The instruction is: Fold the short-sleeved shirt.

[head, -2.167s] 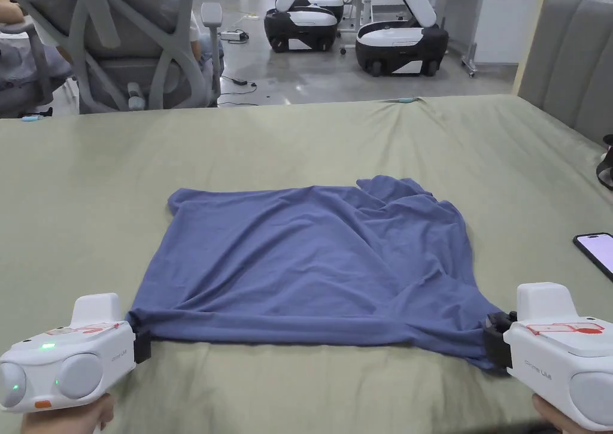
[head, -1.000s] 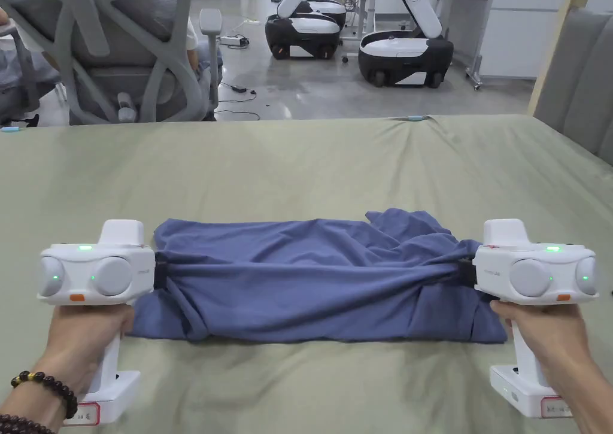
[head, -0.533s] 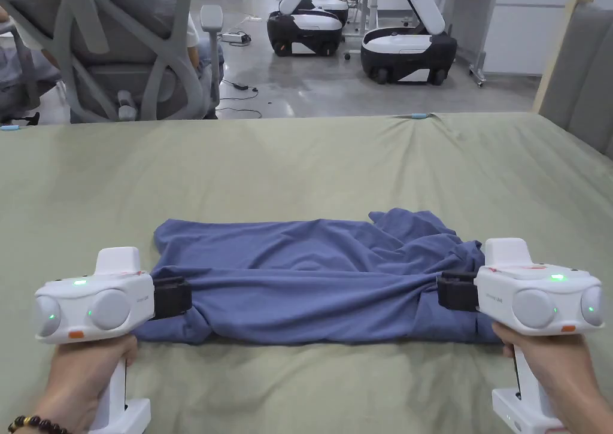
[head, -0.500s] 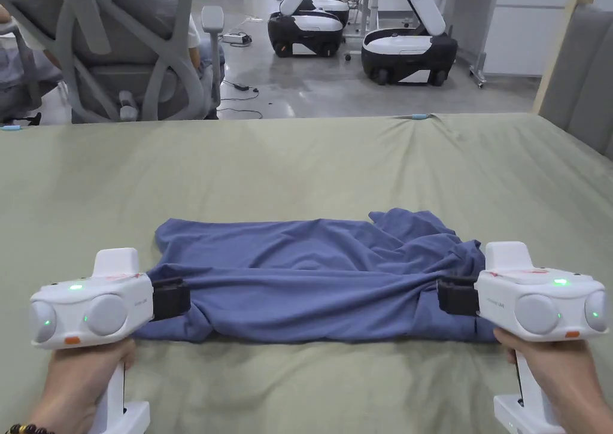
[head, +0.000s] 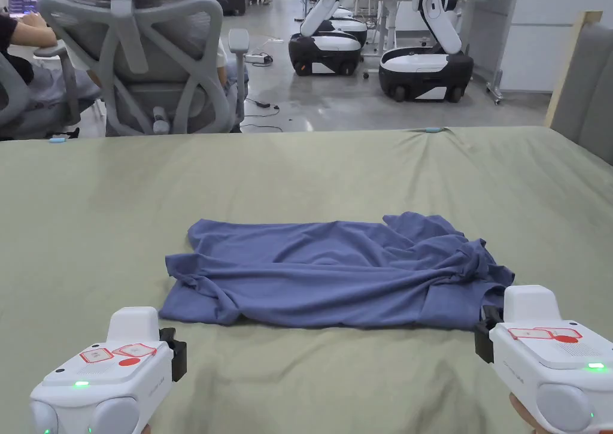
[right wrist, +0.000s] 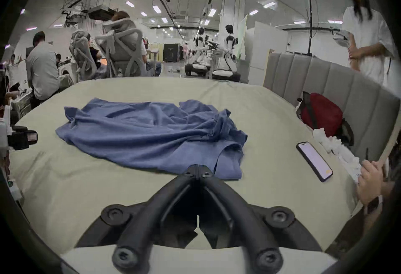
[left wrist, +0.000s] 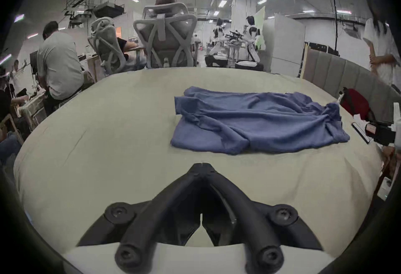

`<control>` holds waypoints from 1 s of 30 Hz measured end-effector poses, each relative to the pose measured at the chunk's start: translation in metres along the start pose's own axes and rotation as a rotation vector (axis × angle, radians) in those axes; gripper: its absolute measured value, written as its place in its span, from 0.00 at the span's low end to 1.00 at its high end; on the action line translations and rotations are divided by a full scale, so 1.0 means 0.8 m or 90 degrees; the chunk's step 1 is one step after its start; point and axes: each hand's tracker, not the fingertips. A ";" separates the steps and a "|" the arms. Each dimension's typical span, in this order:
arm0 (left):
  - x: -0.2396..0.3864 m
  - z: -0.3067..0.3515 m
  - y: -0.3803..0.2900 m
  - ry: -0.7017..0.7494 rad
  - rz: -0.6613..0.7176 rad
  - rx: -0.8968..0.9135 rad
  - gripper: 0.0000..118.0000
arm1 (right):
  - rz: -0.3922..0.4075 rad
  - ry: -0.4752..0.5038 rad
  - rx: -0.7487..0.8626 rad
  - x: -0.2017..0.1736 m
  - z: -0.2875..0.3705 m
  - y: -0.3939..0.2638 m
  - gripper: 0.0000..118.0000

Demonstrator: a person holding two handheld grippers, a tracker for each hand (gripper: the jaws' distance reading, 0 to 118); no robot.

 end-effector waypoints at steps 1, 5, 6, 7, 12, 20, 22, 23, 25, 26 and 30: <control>-0.002 -0.001 0.004 -0.001 -0.001 0.000 0.00 | 0.004 0.002 -0.006 0.000 0.003 0.002 0.00; -0.015 -0.040 0.031 -0.016 0.025 -0.022 0.24 | -0.008 0.020 -0.001 0.005 0.015 0.005 0.00; -0.018 -0.057 0.040 -0.017 0.027 -0.034 0.48 | -0.006 0.019 -0.001 0.003 0.027 0.010 0.00; -0.020 -0.075 0.047 -0.014 0.027 -0.051 0.77 | -0.005 0.018 0.001 0.003 0.029 0.009 0.00; -0.015 -0.153 0.070 0.034 -0.040 -0.091 0.87 | -0.008 0.021 -0.004 0.008 0.029 0.005 0.00; -0.003 -0.195 0.066 0.022 -0.001 -0.185 0.57 | -0.001 0.019 -0.028 0.015 0.012 -0.002 0.00; 0.006 -0.185 0.067 0.034 -0.023 -0.162 0.45 | 0.000 0.017 -0.033 0.020 0.003 -0.006 0.00; 0.009 -0.181 0.068 0.033 -0.027 -0.154 0.19 | 0.000 0.016 -0.037 0.021 -0.002 -0.005 0.00; 0.010 -0.181 0.072 0.036 -0.024 -0.151 0.04 | -0.001 0.014 -0.045 0.024 -0.010 -0.001 0.00; 0.010 -0.180 0.074 0.036 -0.024 -0.153 0.04 | -0.003 0.012 -0.045 0.025 -0.012 0.004 0.00; 0.012 -0.159 0.080 0.027 -0.020 -0.143 0.04 | -0.018 0.010 -0.064 0.037 -0.056 0.026 0.12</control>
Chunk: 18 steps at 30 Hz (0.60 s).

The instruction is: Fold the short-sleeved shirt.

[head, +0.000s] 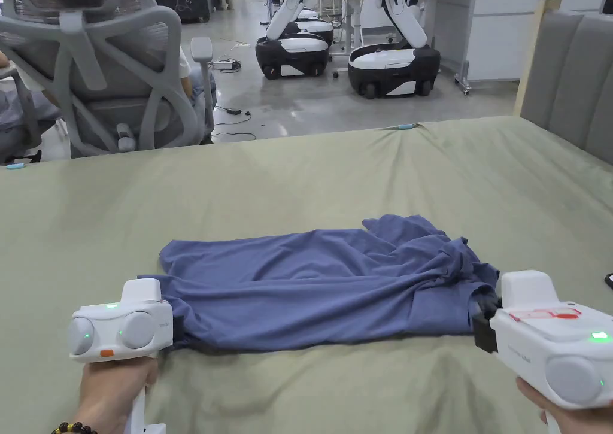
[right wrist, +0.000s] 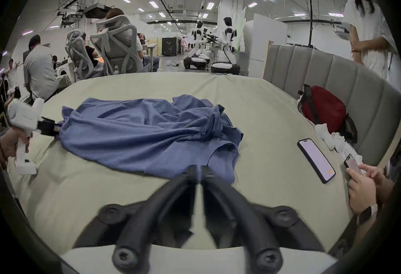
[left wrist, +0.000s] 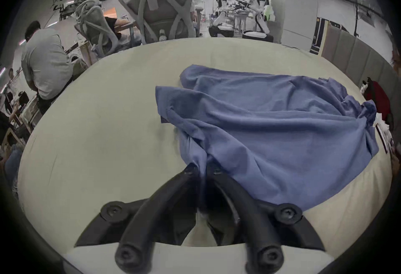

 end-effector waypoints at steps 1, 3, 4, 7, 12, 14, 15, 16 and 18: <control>0.000 0.004 0.000 -0.002 0.002 0.003 0.04 | -0.004 -0.002 -0.006 0.003 -0.013 0.005 0.47; 0.002 0.016 0.002 -0.007 0.002 0.014 0.04 | -0.005 -0.005 -0.059 0.008 -0.054 0.013 0.97; 0.003 0.019 0.003 -0.008 0.000 0.017 0.04 | -0.009 -0.006 -0.064 0.009 -0.059 0.018 1.00; 0.001 0.016 0.009 -0.014 -0.002 0.020 0.04 | -0.024 -0.012 -0.116 0.019 -0.107 0.021 0.84; -0.001 0.009 0.009 -0.015 -0.005 0.021 0.04 | -0.082 0.018 -0.215 0.030 -0.147 0.006 0.75; -0.001 0.006 0.006 -0.015 -0.004 0.019 0.04 | -0.051 -0.006 -0.187 0.021 -0.138 0.011 0.51; -0.001 0.005 0.004 -0.016 -0.004 0.017 0.04 | -0.042 0.011 -0.186 0.017 -0.135 0.014 0.29; -0.001 0.005 0.003 -0.015 -0.001 0.015 0.04 | -0.047 0.027 -0.177 0.013 -0.131 0.016 0.08; -0.006 -0.004 0.001 -0.017 0.003 0.012 0.04 | -0.046 0.048 -0.184 0.005 -0.136 0.019 0.08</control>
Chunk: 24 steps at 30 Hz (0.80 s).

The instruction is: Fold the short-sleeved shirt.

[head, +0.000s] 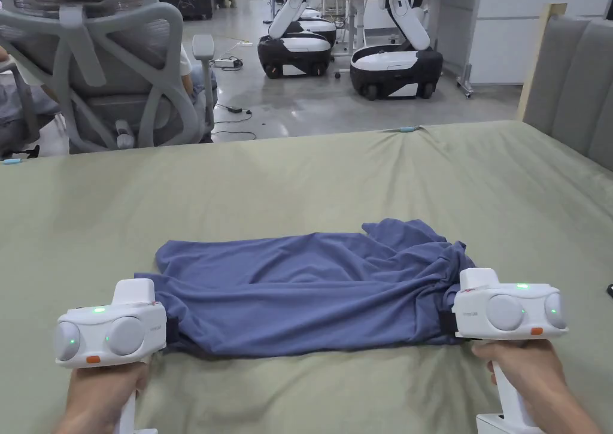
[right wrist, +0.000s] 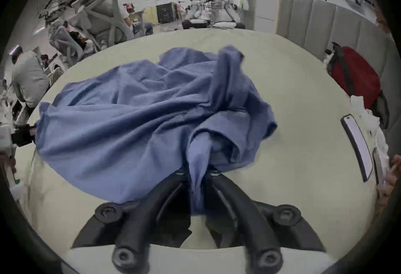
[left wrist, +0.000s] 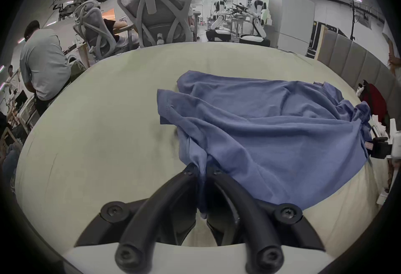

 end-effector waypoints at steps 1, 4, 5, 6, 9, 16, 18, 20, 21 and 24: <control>-0.001 0.000 -0.001 0.000 0.001 -0.001 0.04 | 0.025 -0.039 -0.012 -0.004 -0.003 0.001 0.08; -0.003 0.013 -0.005 -0.006 0.012 0.002 0.04 | 0.024 -0.034 -0.003 -0.005 0.000 0.004 0.08; -0.005 0.019 -0.006 -0.008 0.016 0.006 0.04 | 0.024 -0.035 0.005 -0.003 0.007 0.001 0.08; -0.006 0.026 -0.007 -0.011 0.018 0.009 0.04 | 0.024 -0.037 0.007 -0.004 0.015 -0.001 0.08; -0.009 0.053 -0.012 -0.026 0.028 0.026 0.04 | 0.029 -0.038 0.022 0.000 0.040 -0.008 0.08; -0.014 0.122 -0.051 -0.024 0.002 0.045 0.04 | 0.060 -0.059 0.048 0.011 0.109 -0.037 0.08; -0.014 0.147 -0.078 -0.029 -0.004 0.043 0.04 | 0.059 -0.060 0.051 0.022 0.129 -0.058 0.08; -0.014 0.161 -0.105 -0.036 0.001 0.032 0.04 | 0.060 -0.058 0.050 0.028 0.146 -0.082 0.08; -0.013 0.165 -0.118 -0.039 0.009 0.025 0.04 | 0.060 -0.062 0.046 0.026 0.156 -0.095 0.08; -0.010 0.152 -0.144 -0.038 0.009 0.004 0.04 | 0.068 -0.065 0.036 0.022 0.161 -0.120 0.08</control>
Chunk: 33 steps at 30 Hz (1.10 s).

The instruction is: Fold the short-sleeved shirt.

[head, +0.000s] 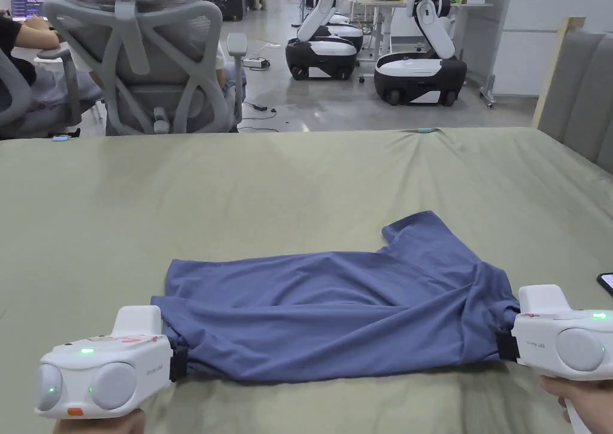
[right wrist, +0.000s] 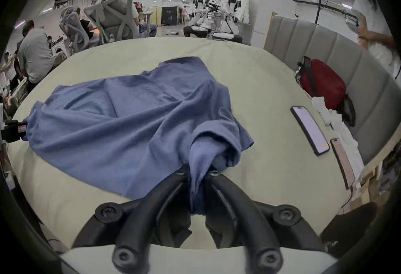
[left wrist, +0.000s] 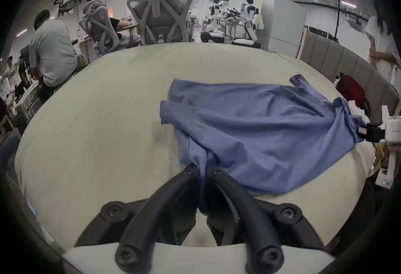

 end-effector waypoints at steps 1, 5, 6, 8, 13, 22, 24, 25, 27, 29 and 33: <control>0.001 -0.007 -0.004 0.008 -0.001 -0.011 0.04 | 0.001 0.004 -0.011 -0.001 -0.006 -0.003 0.08; 0.003 -0.031 -0.013 0.022 0.003 -0.017 0.08 | 0.002 -0.005 -0.031 0.001 -0.046 -0.006 0.19; 0.002 -0.033 -0.012 0.022 0.010 -0.016 0.16 | 0.006 -0.006 -0.026 0.002 -0.050 -0.007 0.37; 0.002 -0.026 -0.010 0.023 0.021 -0.001 0.43 | 0.040 -0.040 0.002 0.000 -0.038 -0.006 0.72; -0.001 0.009 0.017 0.043 0.027 0.087 0.95 | -0.011 -0.020 0.093 0.003 0.019 0.000 0.98; 0.021 0.034 0.036 0.047 -0.012 0.129 0.00 | -0.010 0.000 0.162 -0.031 0.035 -0.004 0.00; 0.019 0.033 0.036 0.032 -0.003 0.123 0.00 | -0.012 0.008 0.165 -0.035 0.037 -0.004 0.00; 0.020 0.032 0.040 0.024 -0.001 0.122 0.00 | -0.007 0.011 0.169 -0.039 0.040 -0.004 0.00; 0.019 0.027 0.055 0.020 0.002 0.120 0.00 | 0.003 0.017 0.174 -0.043 0.046 -0.004 0.00; 0.014 0.018 0.077 0.020 0.009 0.124 0.00 | 0.009 0.026 0.177 -0.044 0.050 -0.002 0.00; -0.006 -0.053 0.145 0.011 0.032 0.077 0.51 | 0.016 0.036 0.185 -0.047 0.055 -0.001 0.00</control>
